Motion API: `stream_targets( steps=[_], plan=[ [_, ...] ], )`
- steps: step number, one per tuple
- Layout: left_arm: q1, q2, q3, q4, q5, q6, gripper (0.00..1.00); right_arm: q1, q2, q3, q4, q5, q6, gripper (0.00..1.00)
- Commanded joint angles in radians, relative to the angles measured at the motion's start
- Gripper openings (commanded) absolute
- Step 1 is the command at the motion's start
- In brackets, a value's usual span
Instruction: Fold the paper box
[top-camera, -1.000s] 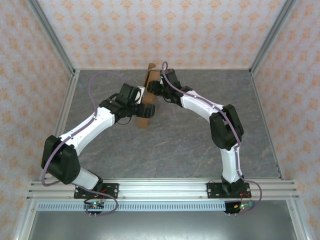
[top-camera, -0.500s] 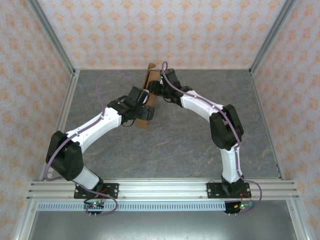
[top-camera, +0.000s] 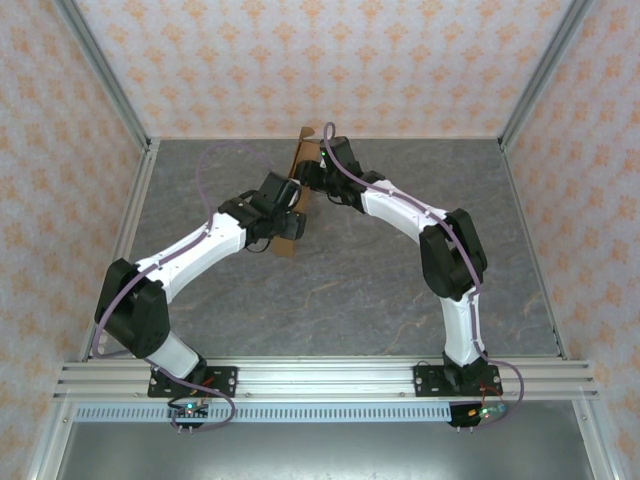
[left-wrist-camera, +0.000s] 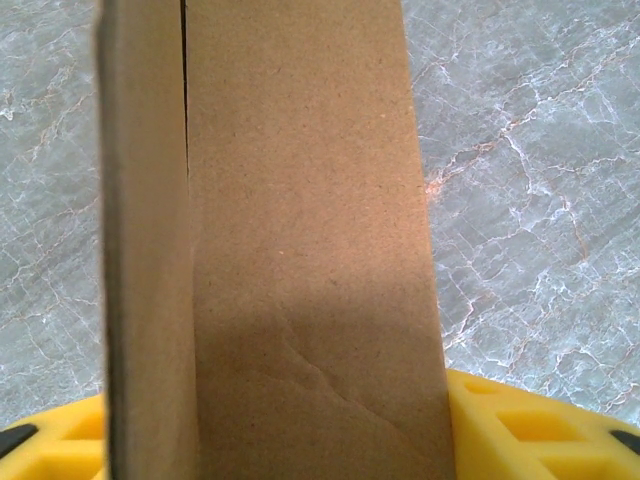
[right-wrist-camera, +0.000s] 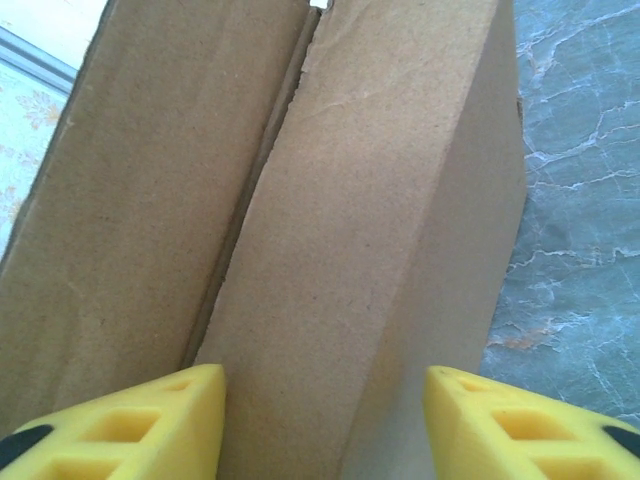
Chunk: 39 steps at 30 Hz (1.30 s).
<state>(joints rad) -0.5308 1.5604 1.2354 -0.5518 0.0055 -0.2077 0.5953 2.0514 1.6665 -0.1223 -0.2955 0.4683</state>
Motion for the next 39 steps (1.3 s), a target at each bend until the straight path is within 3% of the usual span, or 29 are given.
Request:
stream_targets(
  steps=[1, 10, 17, 27, 30, 33, 39],
  plan=[
    [-0.005, -0.046, -0.010, -0.021, -0.053, 0.027, 0.53, 0.003, -0.067, -0.002, -0.069, 0.033, -0.029, 0.59],
    [0.032, -0.131, -0.088, 0.068, 0.057, 0.135, 0.45, -0.084, -0.324, -0.181, -0.103, 0.036, -0.094, 0.65],
    [0.055, -0.221, -0.141, 0.144, 0.327, 0.361, 0.42, -0.189, -0.559, -0.297, -0.252, -0.022, -0.258, 0.66],
    [0.139, -0.190, -0.045, -0.083, 0.597, 0.839, 0.41, -0.223, -0.951, -0.502, -0.369, 0.073, -0.539, 0.69],
    [0.160, -0.167, -0.010, -0.161, 0.657, 0.967, 0.40, -0.223, -0.970, -0.512, -0.410, 0.071, -0.587, 0.68],
    [0.166, -0.113, 0.046, -0.250, 0.645, 1.061, 0.38, -0.224, -0.972, -0.506, -0.444, 0.091, -0.655, 0.69],
    [0.232, -0.006, 0.134, -0.359, 0.718, 1.158, 0.37, -0.234, -0.979, -0.534, -0.462, 0.010, -0.965, 0.73]
  ],
)
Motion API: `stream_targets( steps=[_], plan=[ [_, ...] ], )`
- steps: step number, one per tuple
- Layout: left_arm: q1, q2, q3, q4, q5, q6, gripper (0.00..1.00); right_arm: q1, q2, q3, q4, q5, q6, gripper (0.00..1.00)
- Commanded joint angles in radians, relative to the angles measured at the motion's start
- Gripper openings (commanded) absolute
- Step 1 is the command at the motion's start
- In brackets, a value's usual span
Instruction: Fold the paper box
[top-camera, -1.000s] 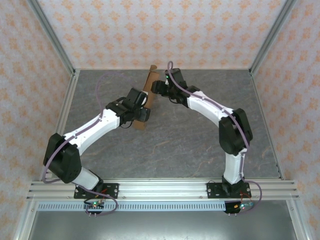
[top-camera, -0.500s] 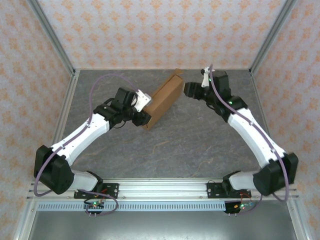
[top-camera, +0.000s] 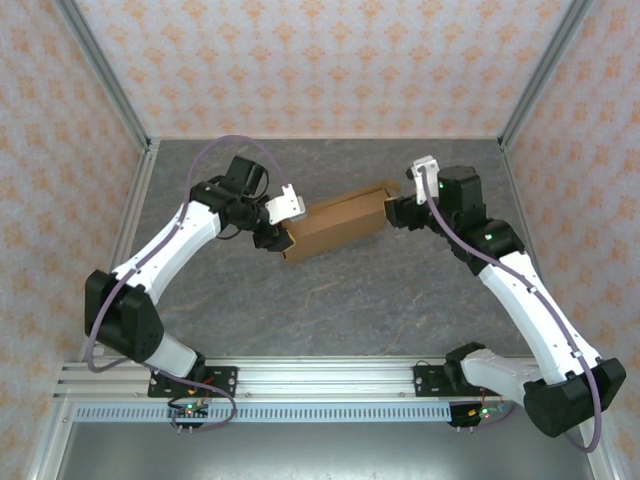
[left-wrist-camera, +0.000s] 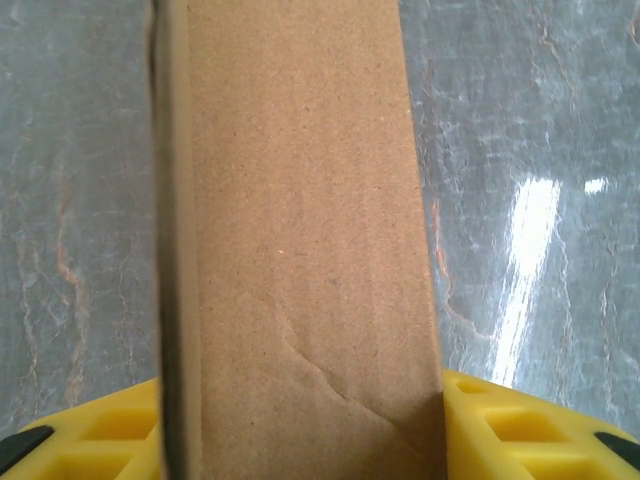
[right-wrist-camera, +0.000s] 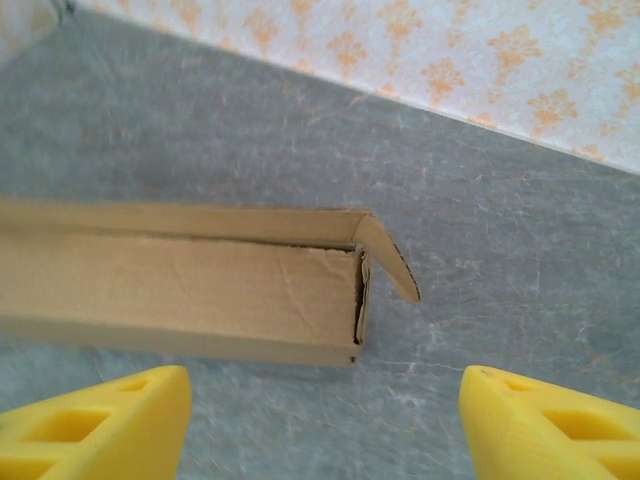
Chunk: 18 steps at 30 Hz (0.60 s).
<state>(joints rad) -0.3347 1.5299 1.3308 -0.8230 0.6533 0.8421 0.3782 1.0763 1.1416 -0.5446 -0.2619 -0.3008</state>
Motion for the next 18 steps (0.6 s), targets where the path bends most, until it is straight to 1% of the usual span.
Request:
stream_targets(
  steps=[1, 4, 6, 8, 10, 14, 18],
  plan=[
    [0.048, 0.038, 0.046, -0.096, 0.095, 0.125, 0.37, -0.046, 0.002, -0.005, -0.042, -0.060, -0.229, 0.73],
    [0.065, 0.061, 0.059, -0.121, 0.152, 0.172, 0.37, -0.142, 0.052, 0.026, -0.048, -0.206, -0.253, 0.72],
    [0.074, 0.063, 0.053, -0.121, 0.171, 0.188, 0.37, -0.165, 0.098, 0.055, -0.064, -0.267, -0.269, 0.70],
    [0.082, 0.065, 0.051, -0.127, 0.188, 0.205, 0.36, -0.166, 0.161, 0.090, -0.087, -0.319, -0.292, 0.69],
    [0.088, 0.064, 0.045, -0.122, 0.197, 0.210, 0.36, -0.165, 0.221, 0.121, -0.098, -0.352, -0.292, 0.66],
    [0.088, 0.070, 0.048, -0.124, 0.198, 0.213, 0.36, -0.165, 0.306, 0.169, -0.119, -0.375, -0.280, 0.59],
    [0.088, 0.075, 0.054, -0.119, 0.203, 0.212, 0.36, -0.165, 0.361, 0.216, -0.143, -0.368, -0.276, 0.47]
  ],
)
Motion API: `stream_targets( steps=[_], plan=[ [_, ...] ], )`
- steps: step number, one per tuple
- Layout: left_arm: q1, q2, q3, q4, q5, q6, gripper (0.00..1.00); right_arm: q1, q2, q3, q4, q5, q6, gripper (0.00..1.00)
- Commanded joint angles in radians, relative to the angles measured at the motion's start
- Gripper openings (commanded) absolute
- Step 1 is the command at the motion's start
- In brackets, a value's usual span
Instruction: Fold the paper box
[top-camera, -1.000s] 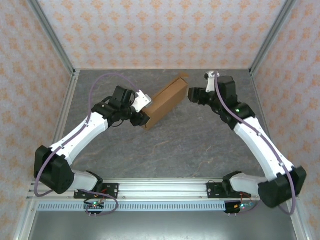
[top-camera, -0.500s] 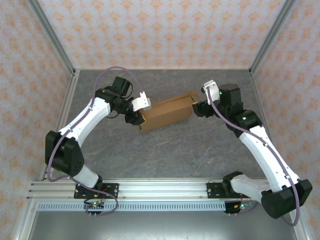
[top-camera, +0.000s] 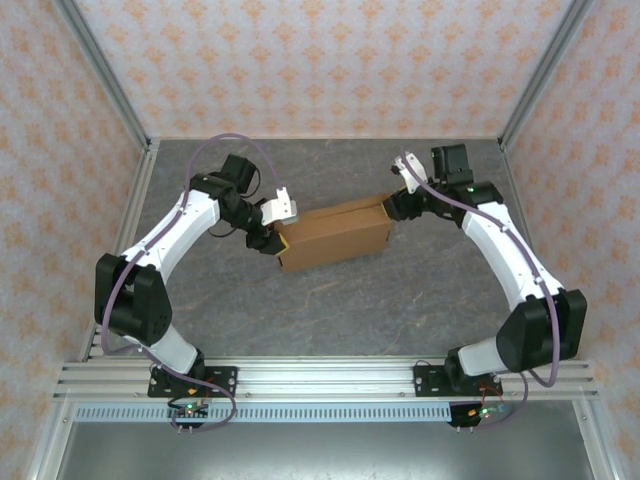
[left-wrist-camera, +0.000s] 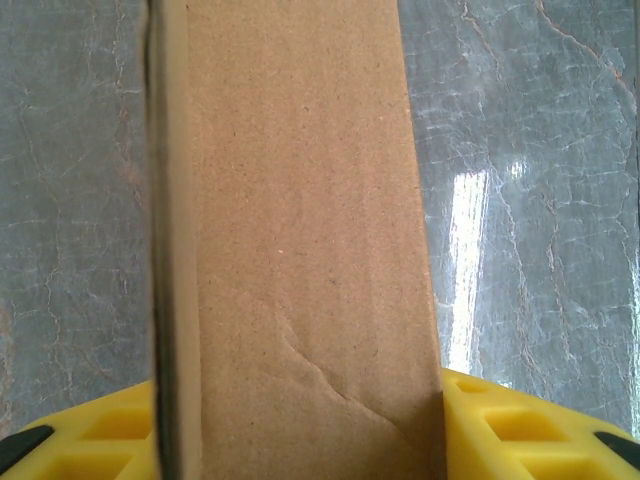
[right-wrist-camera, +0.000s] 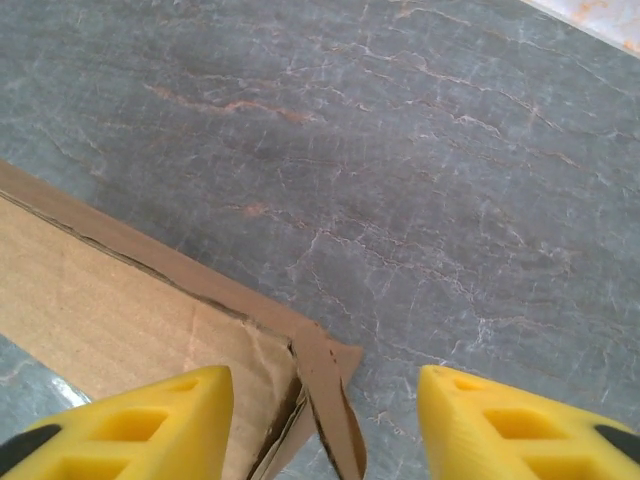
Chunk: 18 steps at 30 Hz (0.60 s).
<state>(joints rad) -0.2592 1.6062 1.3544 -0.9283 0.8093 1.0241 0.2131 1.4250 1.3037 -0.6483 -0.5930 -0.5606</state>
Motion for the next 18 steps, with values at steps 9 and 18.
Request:
stream_targets(
  steps=[9, 18],
  plan=[
    [0.012, 0.032, 0.055, -0.011, 0.036, 0.001, 0.36, 0.009, 0.056, 0.097, -0.091, 0.016, -0.026, 0.26],
    [0.010, 0.050, 0.063, 0.000, 0.010, -0.032, 0.36, 0.056, 0.094, 0.137, -0.122, 0.113, 0.019, 0.12]
  ],
)
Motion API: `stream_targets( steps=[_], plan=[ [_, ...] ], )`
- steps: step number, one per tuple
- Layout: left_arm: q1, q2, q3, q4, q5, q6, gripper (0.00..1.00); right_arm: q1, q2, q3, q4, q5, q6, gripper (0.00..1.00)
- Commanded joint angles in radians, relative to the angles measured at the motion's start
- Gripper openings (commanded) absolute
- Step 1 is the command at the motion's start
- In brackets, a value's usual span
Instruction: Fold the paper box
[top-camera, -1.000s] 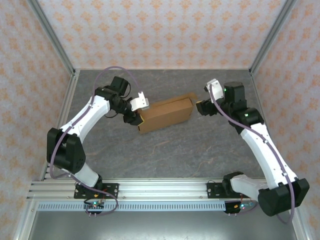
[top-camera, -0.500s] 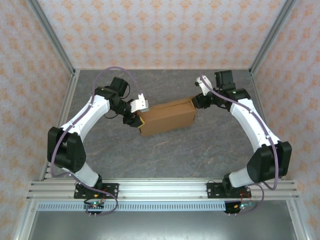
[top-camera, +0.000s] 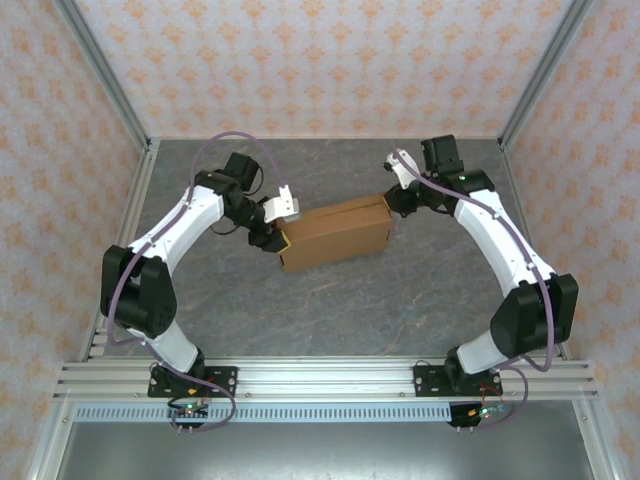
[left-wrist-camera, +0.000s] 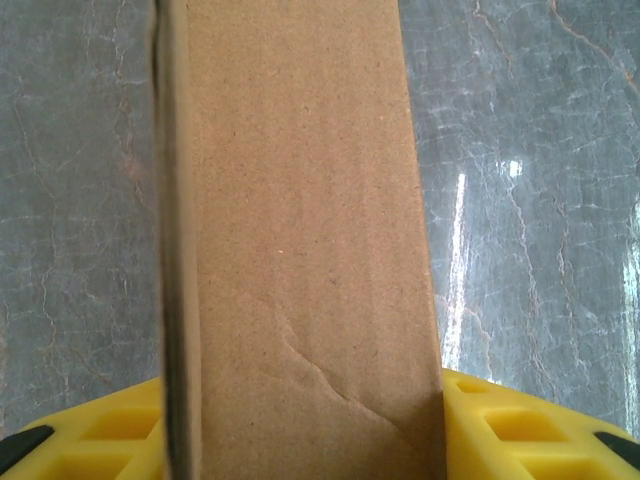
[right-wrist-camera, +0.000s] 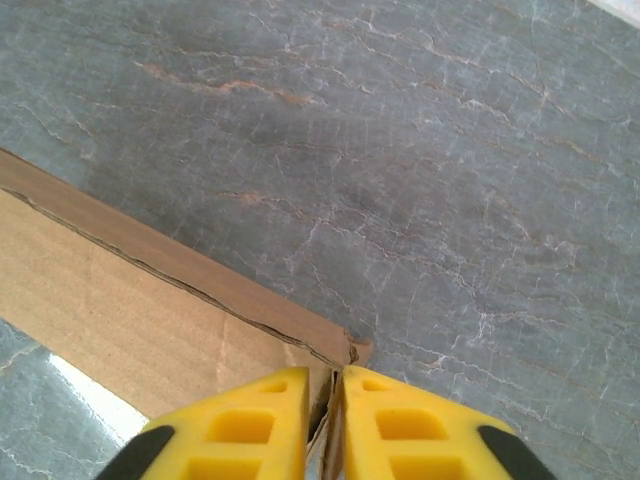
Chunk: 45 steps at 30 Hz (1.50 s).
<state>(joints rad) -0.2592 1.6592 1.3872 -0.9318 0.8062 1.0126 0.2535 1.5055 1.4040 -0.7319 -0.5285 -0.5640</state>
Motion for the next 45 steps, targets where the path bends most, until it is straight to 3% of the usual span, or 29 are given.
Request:
stream_targets(
  steps=[1, 20, 38, 45],
  plan=[
    [0.007, -0.006, 0.029, 0.012, 0.010, -0.030, 0.35, 0.019, 0.017, 0.041, -0.037, 0.060, 0.044, 0.11],
    [-0.043, -0.032, 0.002, 0.091, -0.076, -0.133, 0.35, 0.068, 0.057, 0.101, -0.036, 0.246, 0.519, 0.04],
    [-0.043, -0.029, 0.000, 0.092, -0.086, -0.147, 0.35, 0.074, 0.023, -0.036, 0.044, 0.335, 0.471, 0.03],
    [-0.043, -0.025, -0.004, 0.091, -0.093, -0.141, 0.35, 0.069, 0.046, 0.034, -0.017, 0.362, 0.402, 0.03]
  ],
)
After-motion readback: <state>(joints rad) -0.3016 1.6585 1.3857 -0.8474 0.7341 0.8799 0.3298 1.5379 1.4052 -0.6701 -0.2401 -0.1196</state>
